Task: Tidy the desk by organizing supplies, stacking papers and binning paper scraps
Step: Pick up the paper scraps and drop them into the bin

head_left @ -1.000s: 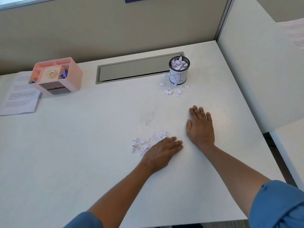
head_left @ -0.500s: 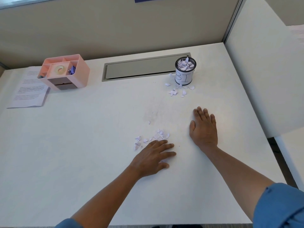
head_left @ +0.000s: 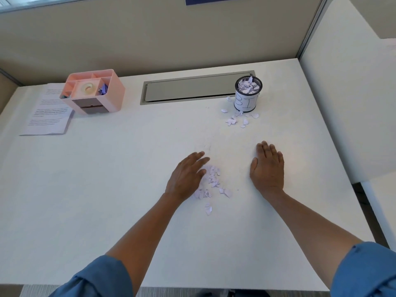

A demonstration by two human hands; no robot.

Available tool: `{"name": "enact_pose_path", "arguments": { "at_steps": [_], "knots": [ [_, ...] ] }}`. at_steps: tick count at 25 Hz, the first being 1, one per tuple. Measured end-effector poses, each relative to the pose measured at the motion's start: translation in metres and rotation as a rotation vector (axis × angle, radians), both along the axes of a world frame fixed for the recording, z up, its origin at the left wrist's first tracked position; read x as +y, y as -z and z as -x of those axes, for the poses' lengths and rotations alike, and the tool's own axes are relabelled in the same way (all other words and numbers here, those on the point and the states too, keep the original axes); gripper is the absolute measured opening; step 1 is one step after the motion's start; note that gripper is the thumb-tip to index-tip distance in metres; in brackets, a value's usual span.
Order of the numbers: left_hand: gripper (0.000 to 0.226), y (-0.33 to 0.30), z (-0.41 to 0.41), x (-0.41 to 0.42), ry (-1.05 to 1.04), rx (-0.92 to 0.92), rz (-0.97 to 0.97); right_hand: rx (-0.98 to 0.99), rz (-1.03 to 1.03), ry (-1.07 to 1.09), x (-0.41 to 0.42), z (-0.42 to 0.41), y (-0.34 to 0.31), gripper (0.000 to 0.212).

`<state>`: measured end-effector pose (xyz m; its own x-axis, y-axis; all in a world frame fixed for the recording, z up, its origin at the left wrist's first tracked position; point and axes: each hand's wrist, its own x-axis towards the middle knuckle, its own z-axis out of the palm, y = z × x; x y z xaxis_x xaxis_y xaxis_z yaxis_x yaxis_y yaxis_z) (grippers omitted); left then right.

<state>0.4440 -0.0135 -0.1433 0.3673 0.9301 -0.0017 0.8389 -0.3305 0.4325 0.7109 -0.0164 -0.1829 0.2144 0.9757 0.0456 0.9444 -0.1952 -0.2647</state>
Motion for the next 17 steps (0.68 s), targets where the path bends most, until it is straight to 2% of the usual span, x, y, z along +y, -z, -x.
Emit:
{"name": "enact_pose_path", "arguments": {
  "at_steps": [4,7,9,12,15,17],
  "knots": [
    [0.053,0.010,0.040,0.000,-0.257,0.079,0.162,-0.071,0.045,0.038,-0.013,0.041,-0.013,0.043],
    [0.060,0.019,0.059,0.002,-0.220,0.146,0.238,-0.029,0.100,0.002,-0.020,0.078,-0.021,0.035],
    [0.058,0.025,0.066,0.001,-0.183,0.129,0.210,0.103,0.095,-0.030,-0.019,0.100,-0.027,0.029],
    [0.056,0.031,0.076,0.002,-0.144,0.090,0.146,0.257,-0.059,-0.194,-0.028,0.143,-0.037,0.030],
    [0.054,0.038,0.087,0.004,-0.102,0.078,0.114,0.271,-0.088,-0.436,-0.044,0.188,-0.033,0.026],
    [0.053,0.042,0.091,0.004,-0.089,0.099,0.083,0.202,-0.064,-0.514,-0.051,0.204,-0.024,0.019]
  ]
}}
